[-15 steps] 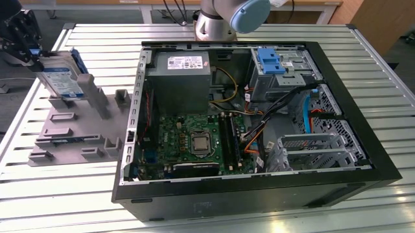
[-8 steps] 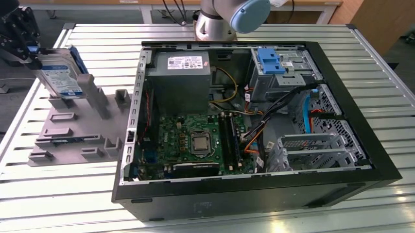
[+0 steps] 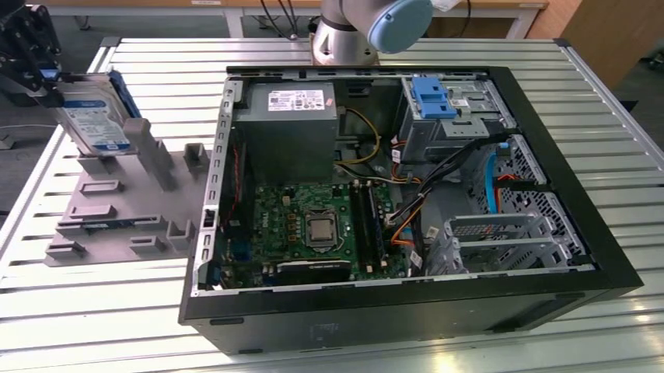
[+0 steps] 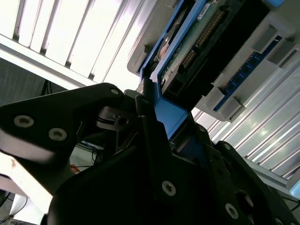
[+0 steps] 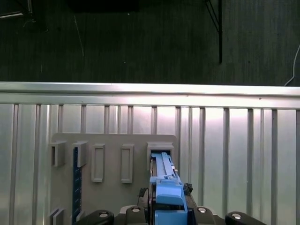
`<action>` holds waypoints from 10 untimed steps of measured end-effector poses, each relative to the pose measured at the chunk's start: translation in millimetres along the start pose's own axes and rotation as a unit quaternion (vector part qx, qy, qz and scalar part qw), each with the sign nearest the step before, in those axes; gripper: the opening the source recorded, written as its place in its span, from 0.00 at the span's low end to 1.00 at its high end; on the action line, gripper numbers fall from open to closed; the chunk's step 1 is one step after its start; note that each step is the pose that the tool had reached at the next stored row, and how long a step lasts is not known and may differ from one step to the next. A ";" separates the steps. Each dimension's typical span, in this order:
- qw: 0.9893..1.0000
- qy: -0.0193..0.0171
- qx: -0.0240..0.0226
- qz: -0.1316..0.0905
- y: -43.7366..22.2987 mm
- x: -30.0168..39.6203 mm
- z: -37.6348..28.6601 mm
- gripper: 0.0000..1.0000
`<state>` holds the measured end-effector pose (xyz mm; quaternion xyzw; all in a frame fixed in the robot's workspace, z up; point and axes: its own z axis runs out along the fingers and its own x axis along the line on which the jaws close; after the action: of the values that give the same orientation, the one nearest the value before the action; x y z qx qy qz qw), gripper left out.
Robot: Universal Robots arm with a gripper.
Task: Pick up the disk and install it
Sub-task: 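Pick up the disk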
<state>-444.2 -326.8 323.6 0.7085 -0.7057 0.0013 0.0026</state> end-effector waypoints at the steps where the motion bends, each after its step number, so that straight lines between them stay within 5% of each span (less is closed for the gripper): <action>1: 1.000 0.000 0.000 0.000 0.0 0.0 -1.2 0.36; 10: 1.000 0.000 0.000 0.000 0.0 0.0 -11.3 0.36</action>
<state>-444.2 -326.8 334.9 0.7082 -0.7060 0.0013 0.0025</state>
